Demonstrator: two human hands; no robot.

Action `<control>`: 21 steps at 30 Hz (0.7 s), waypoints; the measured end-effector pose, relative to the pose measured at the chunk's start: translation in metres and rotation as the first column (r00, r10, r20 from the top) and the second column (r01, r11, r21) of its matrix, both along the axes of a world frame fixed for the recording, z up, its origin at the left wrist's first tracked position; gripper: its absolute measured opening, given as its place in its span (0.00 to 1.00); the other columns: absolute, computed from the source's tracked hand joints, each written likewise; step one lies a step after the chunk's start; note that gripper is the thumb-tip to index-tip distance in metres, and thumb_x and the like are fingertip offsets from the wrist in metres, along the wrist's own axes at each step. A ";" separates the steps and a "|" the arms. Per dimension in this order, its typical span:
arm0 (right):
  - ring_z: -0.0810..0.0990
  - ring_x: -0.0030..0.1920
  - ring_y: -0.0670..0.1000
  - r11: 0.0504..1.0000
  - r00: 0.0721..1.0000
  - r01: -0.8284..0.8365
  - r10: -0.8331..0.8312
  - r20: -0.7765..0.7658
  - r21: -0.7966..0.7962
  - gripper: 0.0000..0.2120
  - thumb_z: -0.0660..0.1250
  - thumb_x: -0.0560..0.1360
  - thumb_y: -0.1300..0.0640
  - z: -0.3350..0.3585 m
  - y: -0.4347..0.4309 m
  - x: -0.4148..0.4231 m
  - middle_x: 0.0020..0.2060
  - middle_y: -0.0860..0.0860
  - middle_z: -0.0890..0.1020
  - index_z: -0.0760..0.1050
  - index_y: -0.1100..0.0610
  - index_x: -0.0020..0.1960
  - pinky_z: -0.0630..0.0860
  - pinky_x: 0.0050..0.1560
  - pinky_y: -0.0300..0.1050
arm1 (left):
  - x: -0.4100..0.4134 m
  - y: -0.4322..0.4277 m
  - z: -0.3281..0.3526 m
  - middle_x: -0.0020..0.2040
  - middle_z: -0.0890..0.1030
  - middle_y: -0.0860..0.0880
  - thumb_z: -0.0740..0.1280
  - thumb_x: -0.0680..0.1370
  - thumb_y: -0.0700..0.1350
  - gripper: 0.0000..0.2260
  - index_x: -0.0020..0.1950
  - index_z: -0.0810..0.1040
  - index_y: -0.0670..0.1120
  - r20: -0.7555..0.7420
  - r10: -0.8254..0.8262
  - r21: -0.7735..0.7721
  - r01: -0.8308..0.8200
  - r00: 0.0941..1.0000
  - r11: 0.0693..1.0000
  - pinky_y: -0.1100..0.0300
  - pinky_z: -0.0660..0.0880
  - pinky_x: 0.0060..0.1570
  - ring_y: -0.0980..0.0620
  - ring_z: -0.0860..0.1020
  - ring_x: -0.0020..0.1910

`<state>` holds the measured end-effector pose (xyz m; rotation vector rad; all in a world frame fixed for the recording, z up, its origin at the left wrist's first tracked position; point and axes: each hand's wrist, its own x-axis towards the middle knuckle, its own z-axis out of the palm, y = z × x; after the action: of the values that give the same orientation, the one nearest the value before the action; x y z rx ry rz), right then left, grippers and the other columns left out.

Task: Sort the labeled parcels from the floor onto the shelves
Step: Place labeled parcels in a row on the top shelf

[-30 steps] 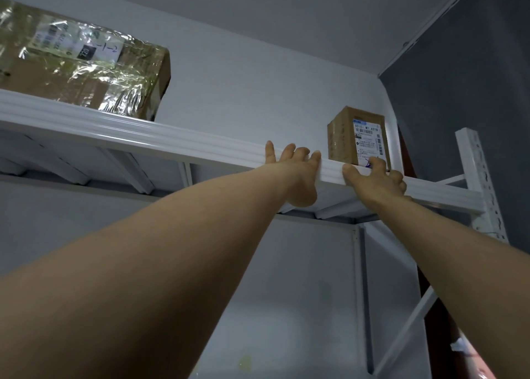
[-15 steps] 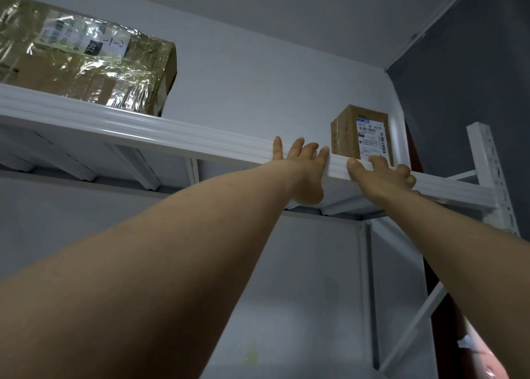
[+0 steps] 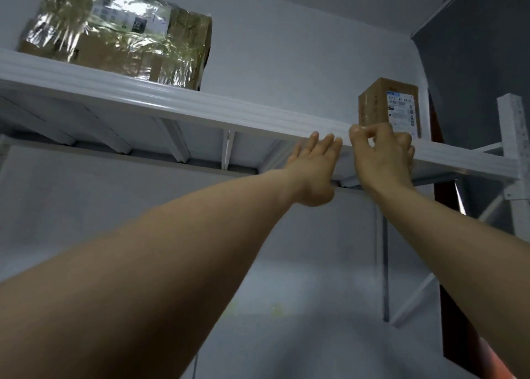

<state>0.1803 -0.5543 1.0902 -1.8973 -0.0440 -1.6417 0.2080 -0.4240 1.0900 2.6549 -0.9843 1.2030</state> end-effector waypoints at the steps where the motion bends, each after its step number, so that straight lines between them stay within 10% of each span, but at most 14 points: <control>1: 0.67 0.66 0.59 1.000 1.000 -0.028 0.028 0.015 0.008 0.15 0.55 0.80 0.38 -0.010 0.013 -0.005 0.63 0.57 0.69 0.69 0.49 0.53 0.64 0.68 0.55 | -0.005 0.011 -0.007 0.81 0.41 0.48 0.62 0.73 0.39 0.43 0.81 0.39 0.46 -0.007 -0.023 -0.028 0.022 1.000 0.999 0.49 0.39 0.76 0.46 0.38 0.79; 8: 0.75 0.47 0.54 0.975 0.973 -0.191 0.203 -0.107 0.110 0.16 0.56 0.82 0.43 -0.107 0.122 -0.024 0.46 0.51 0.77 0.71 0.56 0.49 0.68 0.43 0.46 | -0.042 0.128 -0.087 0.63 0.78 0.44 0.61 0.72 0.39 0.23 0.67 0.75 0.46 -0.062 -0.114 -0.261 0.094 0.992 0.961 0.54 0.74 0.60 0.45 0.75 0.62; 15: 0.78 0.41 0.56 0.929 0.835 -0.236 0.344 -0.429 0.287 0.18 0.59 0.80 0.49 -0.244 0.248 -0.040 0.45 0.59 0.83 0.78 0.64 0.50 0.74 0.42 0.50 | -0.067 0.248 -0.219 0.44 0.82 0.51 0.62 0.76 0.46 0.08 0.47 0.81 0.49 -0.323 -0.020 -0.302 -0.083 0.946 0.950 0.59 0.72 0.37 0.48 0.79 0.44; 21: 0.76 0.36 0.55 0.921 0.720 -0.175 0.361 -0.593 0.349 0.18 0.61 0.78 0.51 -0.341 0.313 -0.075 0.37 0.58 0.82 0.80 0.65 0.44 0.73 0.40 0.49 | -0.097 0.313 -0.315 0.42 0.83 0.47 0.64 0.77 0.45 0.10 0.46 0.82 0.42 -0.573 -0.099 -0.246 -0.056 0.814 0.968 0.56 0.75 0.41 0.48 0.80 0.42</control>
<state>0.1052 -0.2415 0.7487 -2.0235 0.1729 -0.6826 0.1114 -0.1115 0.7748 2.5302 -0.6893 0.3989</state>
